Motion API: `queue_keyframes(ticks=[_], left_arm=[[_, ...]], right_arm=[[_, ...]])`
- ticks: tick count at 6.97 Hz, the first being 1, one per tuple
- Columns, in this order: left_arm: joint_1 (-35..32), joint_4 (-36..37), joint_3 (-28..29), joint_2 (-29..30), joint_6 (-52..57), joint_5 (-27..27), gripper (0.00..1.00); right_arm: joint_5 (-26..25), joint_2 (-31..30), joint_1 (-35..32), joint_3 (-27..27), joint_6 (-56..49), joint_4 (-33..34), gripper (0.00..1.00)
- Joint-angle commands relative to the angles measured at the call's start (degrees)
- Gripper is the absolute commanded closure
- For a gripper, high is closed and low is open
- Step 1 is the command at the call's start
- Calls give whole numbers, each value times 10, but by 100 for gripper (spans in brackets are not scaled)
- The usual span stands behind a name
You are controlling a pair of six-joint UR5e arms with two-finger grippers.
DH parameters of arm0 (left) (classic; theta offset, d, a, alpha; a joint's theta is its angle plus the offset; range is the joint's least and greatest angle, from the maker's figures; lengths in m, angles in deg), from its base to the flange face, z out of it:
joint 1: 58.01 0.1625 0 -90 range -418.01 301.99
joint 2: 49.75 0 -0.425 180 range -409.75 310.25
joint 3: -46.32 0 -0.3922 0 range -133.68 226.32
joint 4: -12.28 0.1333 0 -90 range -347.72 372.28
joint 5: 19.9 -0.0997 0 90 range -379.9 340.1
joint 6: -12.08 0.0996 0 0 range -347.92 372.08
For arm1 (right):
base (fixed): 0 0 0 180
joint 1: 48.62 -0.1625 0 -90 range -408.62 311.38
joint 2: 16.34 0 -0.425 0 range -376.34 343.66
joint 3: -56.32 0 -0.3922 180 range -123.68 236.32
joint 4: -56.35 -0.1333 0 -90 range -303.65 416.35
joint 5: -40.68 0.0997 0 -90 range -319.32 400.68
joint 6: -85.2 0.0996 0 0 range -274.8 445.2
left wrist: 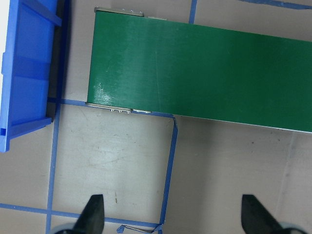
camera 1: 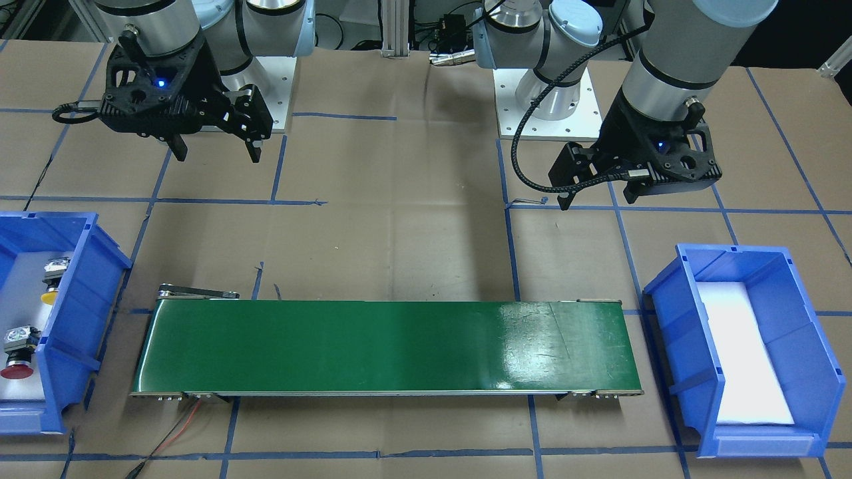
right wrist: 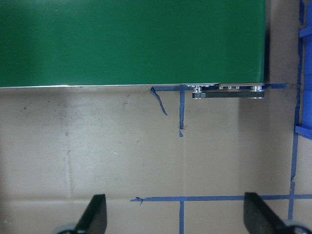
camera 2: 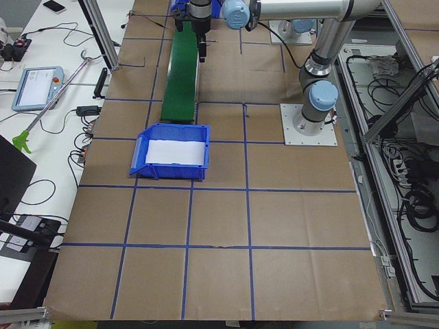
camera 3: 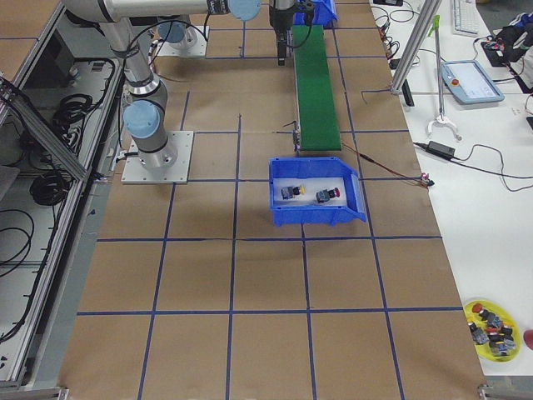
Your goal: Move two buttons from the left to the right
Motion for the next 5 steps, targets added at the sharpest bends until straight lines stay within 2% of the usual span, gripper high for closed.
queue_keyframes(ticks=[1,5], left_arm=[[0,0,1,1,7,0,0],[0,0,0,0,7,1,0]], right_arm=[[0,2,0,-1,0,1,0],[0,2,1,-4,-1,1,0]])
